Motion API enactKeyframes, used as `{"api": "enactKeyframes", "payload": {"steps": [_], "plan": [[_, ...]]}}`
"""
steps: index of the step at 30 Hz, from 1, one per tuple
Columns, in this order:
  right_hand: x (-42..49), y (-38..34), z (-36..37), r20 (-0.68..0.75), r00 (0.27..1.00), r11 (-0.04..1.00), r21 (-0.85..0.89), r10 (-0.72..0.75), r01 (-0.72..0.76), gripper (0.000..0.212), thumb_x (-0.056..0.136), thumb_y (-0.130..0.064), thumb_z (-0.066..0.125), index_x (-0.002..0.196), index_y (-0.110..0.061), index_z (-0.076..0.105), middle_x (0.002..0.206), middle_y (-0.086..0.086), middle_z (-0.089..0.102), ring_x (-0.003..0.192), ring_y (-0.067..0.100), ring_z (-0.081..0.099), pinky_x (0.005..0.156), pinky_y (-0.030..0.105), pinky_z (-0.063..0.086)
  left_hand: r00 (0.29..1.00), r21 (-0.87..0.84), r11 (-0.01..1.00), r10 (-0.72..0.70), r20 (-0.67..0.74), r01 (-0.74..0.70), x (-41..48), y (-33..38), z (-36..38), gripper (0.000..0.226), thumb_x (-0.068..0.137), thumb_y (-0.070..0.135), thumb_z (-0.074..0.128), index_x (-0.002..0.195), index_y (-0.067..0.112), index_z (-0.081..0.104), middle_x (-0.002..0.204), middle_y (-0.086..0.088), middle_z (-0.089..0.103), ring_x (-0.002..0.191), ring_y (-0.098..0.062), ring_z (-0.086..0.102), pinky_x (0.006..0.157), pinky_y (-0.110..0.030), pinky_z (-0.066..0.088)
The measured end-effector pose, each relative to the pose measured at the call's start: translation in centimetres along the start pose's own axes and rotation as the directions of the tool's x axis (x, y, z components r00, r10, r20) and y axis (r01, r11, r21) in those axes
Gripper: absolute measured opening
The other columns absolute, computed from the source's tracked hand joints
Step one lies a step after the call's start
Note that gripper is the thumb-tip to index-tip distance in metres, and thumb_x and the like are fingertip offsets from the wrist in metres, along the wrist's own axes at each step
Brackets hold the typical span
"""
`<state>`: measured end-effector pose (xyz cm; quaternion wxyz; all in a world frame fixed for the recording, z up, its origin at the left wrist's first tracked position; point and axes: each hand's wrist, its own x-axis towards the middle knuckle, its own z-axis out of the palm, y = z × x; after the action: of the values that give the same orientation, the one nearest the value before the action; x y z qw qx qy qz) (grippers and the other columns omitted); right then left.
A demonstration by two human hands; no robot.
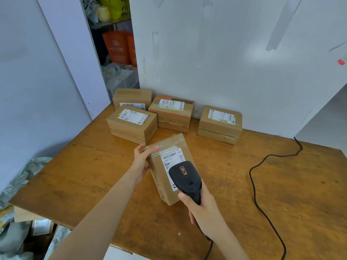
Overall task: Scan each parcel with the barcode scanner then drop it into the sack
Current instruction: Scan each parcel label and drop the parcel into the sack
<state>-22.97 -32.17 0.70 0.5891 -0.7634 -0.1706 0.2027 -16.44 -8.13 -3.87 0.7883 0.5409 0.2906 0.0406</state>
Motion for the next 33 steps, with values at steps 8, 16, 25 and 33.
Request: {"api": "enactKeyframes", "payload": {"steps": [8, 16, 25, 33], "plan": [[0.1, -0.5, 0.6, -0.073, 0.995, 0.996, -0.052, 0.074, -0.078, 0.071, 0.055, -0.085, 0.051, 0.117, -0.054, 0.041, 0.072, -0.016, 0.064, 0.05, -0.003, 0.057, 0.047, 0.01, 0.041, 1.0, -0.022, 1.0, -0.017, 0.002, 0.018, -0.1, -0.4, 0.0, 0.102, 0.042, 0.053, 0.082, 0.129, 0.03, 0.035, 0.128, -0.007, 0.053, 0.108, -0.018, 0.054, 0.085, -0.039, 0.046], [0.1, -1.4, 0.7, -0.079, 0.99, 0.99, -0.078, 0.114, -0.12, 0.09, 0.054, -0.079, 0.05, 0.133, -0.038, 0.039, 0.074, -0.018, 0.057, 0.051, 0.003, 0.056, 0.05, 0.009, 0.042, 1.0, -0.006, 1.0, -0.004, 0.023, 0.004, -0.2, -0.3, 0.7, 0.104, 0.042, 0.051, 0.082, 0.133, 0.028, 0.034, 0.133, -0.007, 0.048, 0.11, -0.019, 0.052, 0.085, -0.038, 0.045], [-0.5, -1.9, 0.3, -0.085, 0.988, 0.99, -0.041, 0.129, -0.133, 0.087, 0.059, -0.069, 0.053, 0.136, -0.03, 0.041, 0.071, -0.01, 0.058, 0.041, 0.002, 0.054, 0.041, 0.015, 0.041, 1.0, -0.002, 1.0, 0.0, 0.017, 0.0, -0.3, -0.3, 1.0, 0.091, 0.057, 0.041, 0.079, 0.135, 0.026, 0.034, 0.133, -0.008, 0.049, 0.106, -0.018, 0.053, 0.083, -0.037, 0.044], [0.4, 2.8, -1.9, -0.323, 0.939, 0.964, -0.187, 0.12, -0.187, 0.046, 0.08, -0.057, 0.059, 0.114, -0.032, 0.039, 0.094, -0.01, 0.066, 0.071, 0.004, 0.063, 0.064, 0.026, 0.053, 0.999, -0.011, 1.0, 0.004, -0.047, -0.005, -0.9, 0.0, 0.0, 0.092, 0.044, 0.053, 0.08, 0.124, 0.03, 0.04, 0.125, -0.007, 0.056, 0.11, -0.021, 0.055, 0.098, -0.047, 0.043]]}}
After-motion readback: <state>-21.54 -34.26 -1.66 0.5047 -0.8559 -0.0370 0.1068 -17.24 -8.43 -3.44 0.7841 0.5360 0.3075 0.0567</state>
